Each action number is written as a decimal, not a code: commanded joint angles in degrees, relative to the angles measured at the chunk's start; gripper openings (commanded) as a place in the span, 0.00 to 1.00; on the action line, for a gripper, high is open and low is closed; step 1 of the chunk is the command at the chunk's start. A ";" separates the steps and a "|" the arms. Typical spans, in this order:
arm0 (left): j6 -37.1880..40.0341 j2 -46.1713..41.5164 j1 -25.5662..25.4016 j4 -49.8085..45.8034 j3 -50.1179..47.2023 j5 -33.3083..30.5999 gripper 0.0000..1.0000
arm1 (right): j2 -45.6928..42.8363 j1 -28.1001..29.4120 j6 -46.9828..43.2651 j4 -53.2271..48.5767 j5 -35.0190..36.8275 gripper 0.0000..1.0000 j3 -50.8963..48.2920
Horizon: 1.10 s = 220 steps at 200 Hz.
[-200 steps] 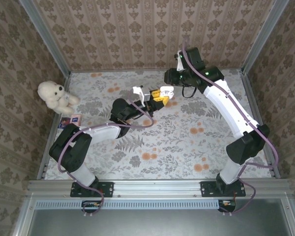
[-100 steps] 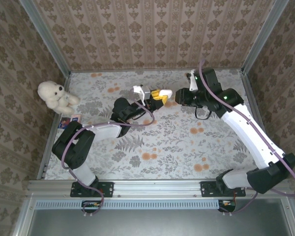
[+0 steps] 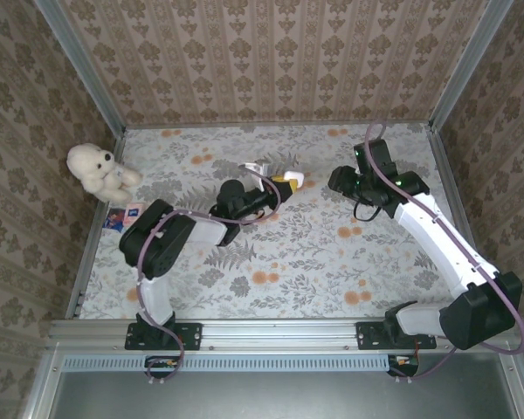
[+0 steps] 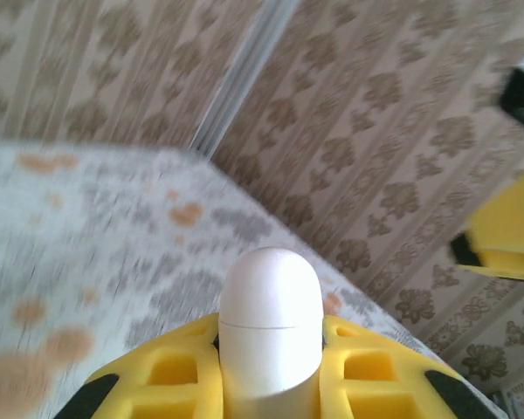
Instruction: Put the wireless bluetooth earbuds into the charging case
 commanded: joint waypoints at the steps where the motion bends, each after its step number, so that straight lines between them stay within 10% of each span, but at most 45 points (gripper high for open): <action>1: -13.78 4.07 -0.33 1.12 -2.14 -3.31 0.00 | -1.19 -0.21 3.63 2.24 3.03 0.54 -2.74; 70: -24.18 11.73 -2.26 2.77 -7.91 -7.59 0.24 | -1.02 -0.38 4.30 1.82 3.75 0.57 -3.03; 93: -23.93 9.84 -2.13 -0.76 -9.36 -9.03 0.56 | -1.38 -0.38 4.09 1.13 3.86 0.60 -2.19; 104: -23.08 7.29 -2.16 -4.68 -10.16 -10.27 0.99 | -1.60 -0.47 4.00 0.85 3.88 0.62 -1.91; 147: -15.31 -8.20 -2.01 -33.02 -9.25 -18.37 1.00 | -3.29 -1.75 3.74 0.17 4.02 0.74 -1.77; 168: -9.97 -16.35 -1.98 -45.30 -7.56 -23.47 1.00 | -4.18 -3.03 3.07 0.11 6.08 0.96 -2.47; 220: 13.00 -34.43 0.45 -60.52 -4.00 -41.74 1.00 | -7.05 -4.55 -3.94 5.38 22.08 1.00 -7.75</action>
